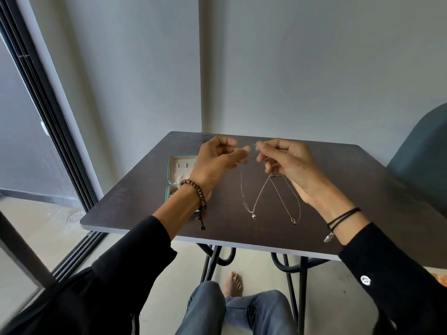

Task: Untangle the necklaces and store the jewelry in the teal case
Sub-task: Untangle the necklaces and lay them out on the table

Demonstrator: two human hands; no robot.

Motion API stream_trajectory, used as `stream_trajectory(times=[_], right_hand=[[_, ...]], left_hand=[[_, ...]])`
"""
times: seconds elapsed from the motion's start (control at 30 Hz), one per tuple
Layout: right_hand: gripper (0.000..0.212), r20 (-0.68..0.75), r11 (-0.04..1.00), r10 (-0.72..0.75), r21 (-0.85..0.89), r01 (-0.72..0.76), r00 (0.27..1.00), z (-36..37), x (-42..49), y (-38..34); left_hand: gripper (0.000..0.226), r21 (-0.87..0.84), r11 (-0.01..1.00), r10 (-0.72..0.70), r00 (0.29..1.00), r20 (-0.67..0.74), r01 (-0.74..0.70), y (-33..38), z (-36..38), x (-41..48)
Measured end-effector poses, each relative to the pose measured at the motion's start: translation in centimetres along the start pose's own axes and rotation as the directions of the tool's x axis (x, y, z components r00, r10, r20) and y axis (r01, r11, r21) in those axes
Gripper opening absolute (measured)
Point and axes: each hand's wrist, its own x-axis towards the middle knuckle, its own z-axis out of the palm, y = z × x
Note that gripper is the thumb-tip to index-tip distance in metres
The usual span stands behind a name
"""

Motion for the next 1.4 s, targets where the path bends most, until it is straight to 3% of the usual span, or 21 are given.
stream_trajectory(times=[0.27,0.93,1.2,1.4], right_hand=[[0.017,-0.004,0.999,0.023,0.03,-0.022,1.0,-0.5,-0.6,-0.4],[0.02,-0.027,0.998,0.054,0.04,-0.053,0.998,-1.4,-0.8,0.7],[0.019,-0.058,0.986,0.138,-0.083,-0.143,0.989,-1.8,1.6,5.0],[0.009,-0.054,0.947,0.139,-0.286,-0.149,0.989,-2.4,5.4,7.9]], left_hand=[[0.024,0.168,0.984,0.025,0.987,0.162,-0.053,0.3,-0.2,-0.8],[0.021,0.145,0.989,-0.042,0.985,0.17,0.017,-0.7,1.1,-0.1],[0.022,0.248,0.96,-0.164,0.978,0.131,0.128,-4.7,1.7,2.4],[0.011,0.444,0.885,-0.178,0.983,0.045,0.14,-7.6,2.7,6.0]])
